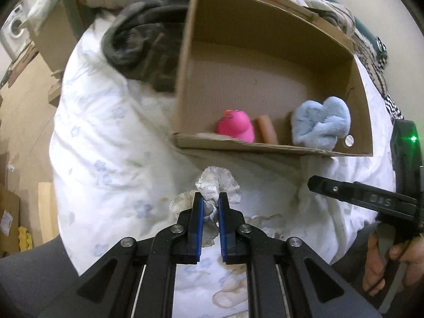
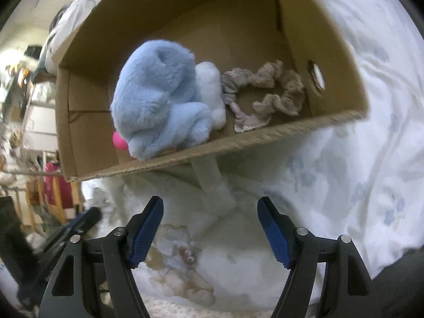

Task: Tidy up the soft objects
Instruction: 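Grasp the white lace piece with the left tool while the right tool grasps the white sock, then carry the lace piece into the box with the left tool while the right tool lowers the sock there, then open both tools to release the lace piece and sock, then withdraw, then grasp the clear plastic bag with the toy using the right tool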

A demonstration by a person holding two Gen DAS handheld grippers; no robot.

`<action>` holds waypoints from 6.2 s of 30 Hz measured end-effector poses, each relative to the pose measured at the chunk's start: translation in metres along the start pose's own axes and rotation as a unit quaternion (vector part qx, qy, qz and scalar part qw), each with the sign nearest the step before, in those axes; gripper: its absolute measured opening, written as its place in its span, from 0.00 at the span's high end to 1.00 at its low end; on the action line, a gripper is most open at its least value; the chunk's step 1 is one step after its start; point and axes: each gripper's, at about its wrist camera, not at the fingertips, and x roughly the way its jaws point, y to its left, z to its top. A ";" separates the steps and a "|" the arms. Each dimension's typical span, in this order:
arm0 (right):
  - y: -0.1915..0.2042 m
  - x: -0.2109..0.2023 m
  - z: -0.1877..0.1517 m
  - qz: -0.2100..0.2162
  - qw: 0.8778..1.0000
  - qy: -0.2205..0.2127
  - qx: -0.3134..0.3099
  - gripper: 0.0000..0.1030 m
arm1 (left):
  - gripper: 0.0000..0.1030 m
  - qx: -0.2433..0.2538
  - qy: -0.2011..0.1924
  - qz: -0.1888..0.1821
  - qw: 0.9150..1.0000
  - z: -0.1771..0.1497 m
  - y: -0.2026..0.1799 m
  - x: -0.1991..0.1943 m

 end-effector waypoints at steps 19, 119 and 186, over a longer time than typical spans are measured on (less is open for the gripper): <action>0.025 -0.023 -0.026 0.008 0.996 -0.001 -0.086 0.75 | 0.91 0.024 -0.014 0.013 1.000 0.008 -0.017 -0.004; 0.012 -0.084 0.049 -0.007 0.985 -0.164 -0.057 0.73 | 0.46 0.032 -0.124 0.031 0.991 0.102 -0.040 -0.019; 0.026 -0.061 -0.023 -0.003 0.992 -0.103 -0.066 0.07 | 0.47 0.170 0.103 -0.029 0.980 -0.040 -0.063 0.034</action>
